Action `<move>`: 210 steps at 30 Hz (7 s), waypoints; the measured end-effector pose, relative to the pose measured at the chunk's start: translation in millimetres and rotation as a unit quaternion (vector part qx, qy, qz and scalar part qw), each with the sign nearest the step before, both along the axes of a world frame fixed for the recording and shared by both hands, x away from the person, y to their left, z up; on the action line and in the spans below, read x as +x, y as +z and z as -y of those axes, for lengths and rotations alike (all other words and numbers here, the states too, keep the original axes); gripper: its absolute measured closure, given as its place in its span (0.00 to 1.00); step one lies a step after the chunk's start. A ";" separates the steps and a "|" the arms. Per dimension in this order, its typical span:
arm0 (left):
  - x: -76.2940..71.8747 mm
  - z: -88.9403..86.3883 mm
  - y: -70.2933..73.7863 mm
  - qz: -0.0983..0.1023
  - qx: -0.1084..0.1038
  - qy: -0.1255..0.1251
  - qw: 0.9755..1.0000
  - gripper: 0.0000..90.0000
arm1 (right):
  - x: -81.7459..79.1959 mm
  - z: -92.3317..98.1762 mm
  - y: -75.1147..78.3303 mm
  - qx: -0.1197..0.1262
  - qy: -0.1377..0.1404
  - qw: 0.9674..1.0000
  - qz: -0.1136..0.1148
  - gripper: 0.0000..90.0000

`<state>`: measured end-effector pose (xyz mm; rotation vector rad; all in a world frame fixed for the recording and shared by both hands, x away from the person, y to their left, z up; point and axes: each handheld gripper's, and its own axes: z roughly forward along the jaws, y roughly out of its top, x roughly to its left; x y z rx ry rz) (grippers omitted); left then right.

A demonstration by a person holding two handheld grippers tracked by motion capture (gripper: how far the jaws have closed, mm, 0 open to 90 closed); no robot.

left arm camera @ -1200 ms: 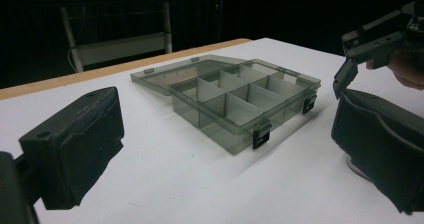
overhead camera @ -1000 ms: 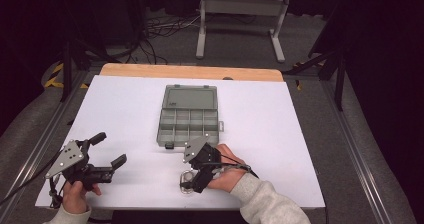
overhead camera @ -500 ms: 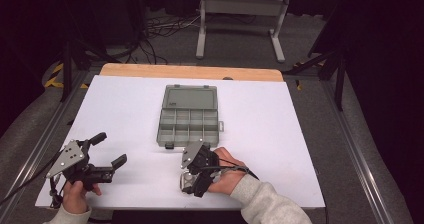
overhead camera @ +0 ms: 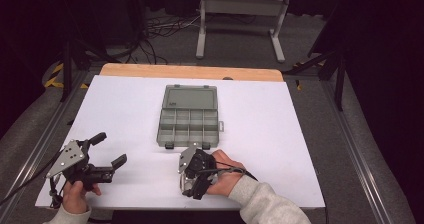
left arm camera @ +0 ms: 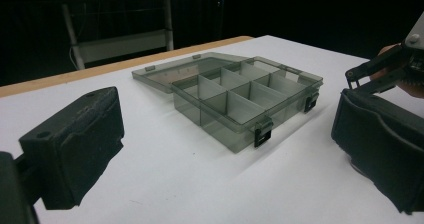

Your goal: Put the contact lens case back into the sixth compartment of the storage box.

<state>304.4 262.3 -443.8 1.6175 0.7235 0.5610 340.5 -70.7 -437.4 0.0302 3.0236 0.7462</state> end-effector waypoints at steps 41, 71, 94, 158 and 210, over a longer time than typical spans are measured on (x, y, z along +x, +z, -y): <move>-0.1 -0.3 0.1 0.000 0.000 -0.001 1.000 0.01 | -2.7 -4.8 0.2 -0.023 0.019 0.999 0.022 0.29; -0.5 -0.3 0.1 -0.002 -0.003 -0.001 1.000 0.01 | 6.6 12.8 40.0 0.079 -0.017 0.994 0.072 0.29; -0.6 -0.9 0.4 -0.002 -0.002 -0.001 1.000 0.01 | 18.1 17.5 60.8 0.107 -0.029 0.989 0.096 0.29; 0.1 -3.0 0.5 -0.002 -0.003 -0.001 1.000 0.01 | 88.2 -6.3 72.8 0.079 -0.048 0.988 0.125 0.29; 0.2 -3.1 0.7 -0.002 -0.005 -0.001 1.000 0.01 | 117.9 -19.1 37.2 0.032 -0.028 0.994 0.104 0.29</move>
